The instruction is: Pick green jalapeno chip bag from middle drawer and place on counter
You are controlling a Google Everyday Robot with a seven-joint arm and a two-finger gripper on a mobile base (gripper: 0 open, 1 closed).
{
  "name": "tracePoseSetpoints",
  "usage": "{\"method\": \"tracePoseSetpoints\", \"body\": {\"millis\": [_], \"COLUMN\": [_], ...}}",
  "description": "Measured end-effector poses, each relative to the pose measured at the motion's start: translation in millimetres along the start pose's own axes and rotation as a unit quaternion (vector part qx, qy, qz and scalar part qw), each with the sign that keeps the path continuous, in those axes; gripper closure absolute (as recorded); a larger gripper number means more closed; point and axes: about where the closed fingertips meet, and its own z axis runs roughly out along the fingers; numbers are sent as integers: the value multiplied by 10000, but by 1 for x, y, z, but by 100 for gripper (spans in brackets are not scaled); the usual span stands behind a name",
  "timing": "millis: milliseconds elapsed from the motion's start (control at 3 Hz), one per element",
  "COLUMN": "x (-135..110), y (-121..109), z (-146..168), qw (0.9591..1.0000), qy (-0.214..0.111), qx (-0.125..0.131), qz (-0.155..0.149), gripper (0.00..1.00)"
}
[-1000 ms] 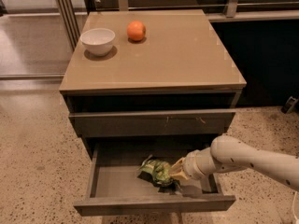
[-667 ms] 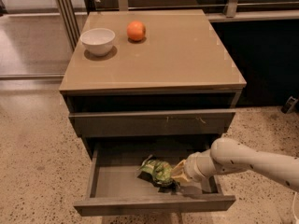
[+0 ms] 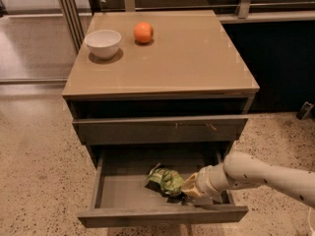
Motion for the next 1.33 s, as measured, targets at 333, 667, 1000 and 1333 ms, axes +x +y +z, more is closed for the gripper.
{"method": "tracePoseSetpoints", "body": {"millis": [333, 667, 1000, 1333], "x": [6, 9, 10, 9], "y": [-3, -8, -15, -28], "z": [5, 9, 12, 19], "qw": [10000, 9998, 9995, 9984], "qy": [-88, -162, -246, -408], "qx": [29, 36, 91, 208], "qz": [-22, -54, -167, -331], "gripper": [35, 28, 28, 28]}}
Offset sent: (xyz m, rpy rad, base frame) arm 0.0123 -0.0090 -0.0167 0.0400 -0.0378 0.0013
